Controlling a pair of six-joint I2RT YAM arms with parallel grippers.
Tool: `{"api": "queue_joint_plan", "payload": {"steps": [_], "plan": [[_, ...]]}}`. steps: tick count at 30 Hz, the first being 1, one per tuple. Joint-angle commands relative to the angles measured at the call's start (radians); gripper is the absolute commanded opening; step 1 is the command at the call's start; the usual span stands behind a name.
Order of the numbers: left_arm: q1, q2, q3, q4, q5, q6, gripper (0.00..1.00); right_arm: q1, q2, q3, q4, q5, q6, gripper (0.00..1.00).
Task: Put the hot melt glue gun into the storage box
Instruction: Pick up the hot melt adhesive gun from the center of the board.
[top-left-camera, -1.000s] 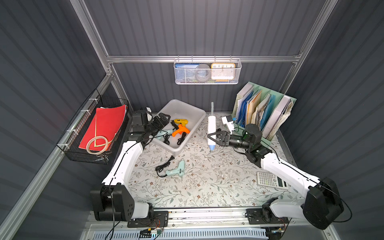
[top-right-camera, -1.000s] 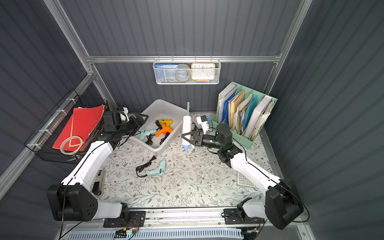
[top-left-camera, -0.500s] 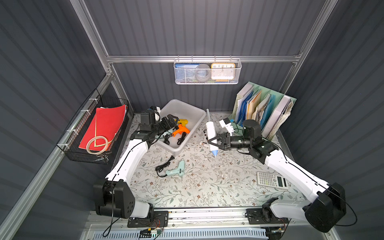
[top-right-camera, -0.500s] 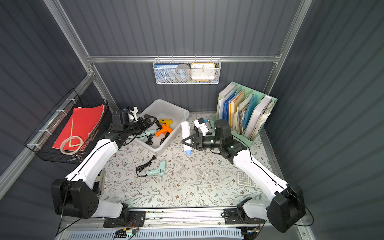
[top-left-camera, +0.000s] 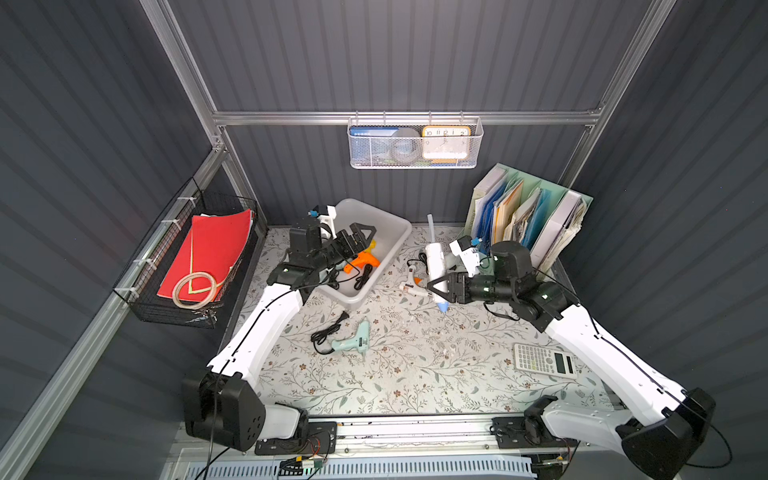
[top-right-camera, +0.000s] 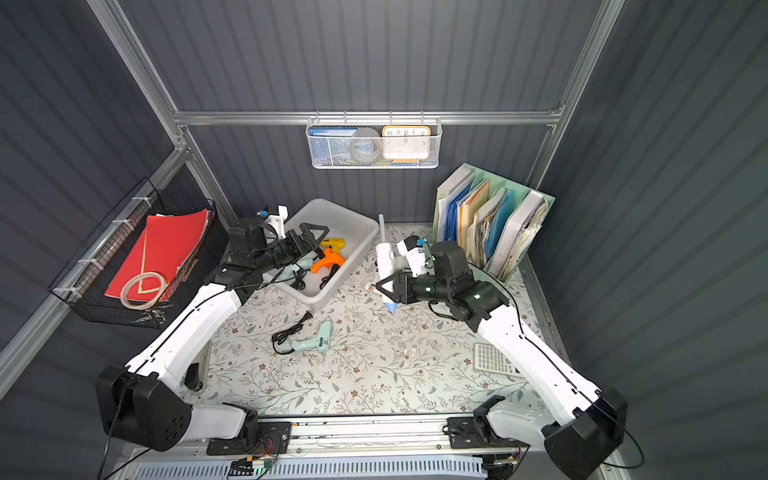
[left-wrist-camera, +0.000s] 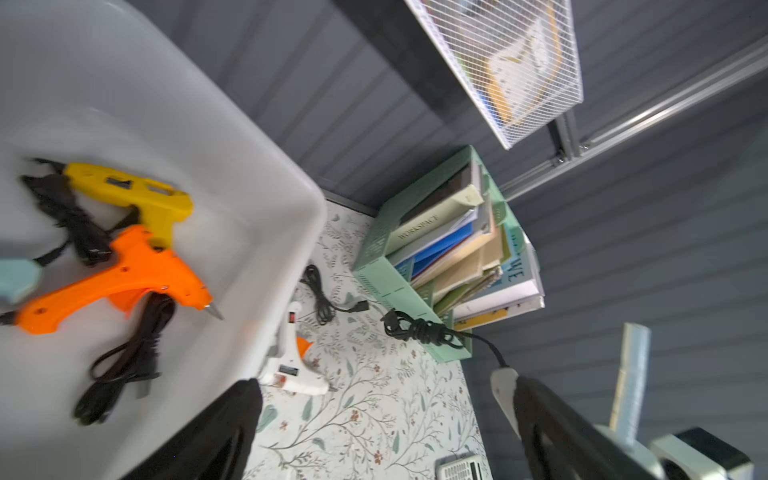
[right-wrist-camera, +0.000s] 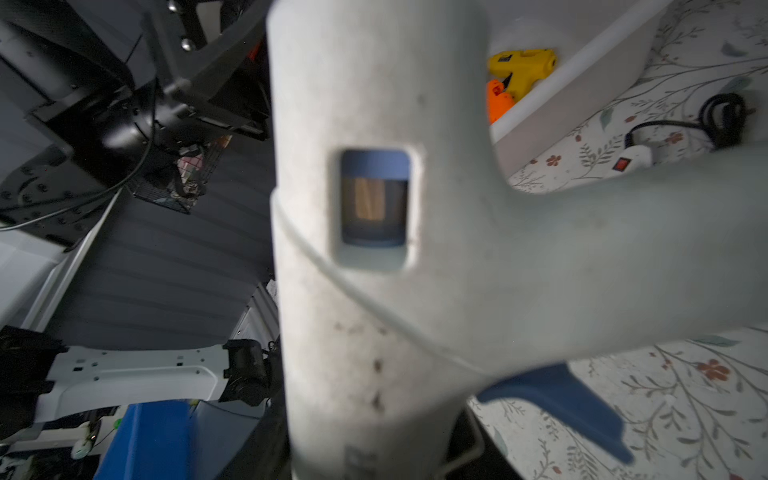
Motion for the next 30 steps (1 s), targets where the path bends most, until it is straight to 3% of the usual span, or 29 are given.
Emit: {"api": "queue_joint_plan", "payload": {"steps": [1,5,13,20,30], "plan": [[-0.086,-0.006,0.026,0.062,0.036,0.013,1.00,0.042,-0.008,-0.002,0.076,0.211,-0.091,0.00],[-0.180,0.043,0.083,0.034,0.033,0.066,1.00,0.078,0.004,-0.021,0.148,0.318,-0.103,0.00],[-0.304,0.126,0.167,0.004,0.046,0.145,1.00,0.124,0.021,-0.021,0.202,0.386,-0.132,0.00],[-0.329,0.166,0.219,-0.046,0.066,0.180,0.98,0.136,0.021,-0.029,0.219,0.405,-0.132,0.00],[-0.332,0.214,0.206,-0.004,0.140,0.149,0.80,0.141,0.021,-0.024,0.236,0.414,-0.137,0.00]]}}
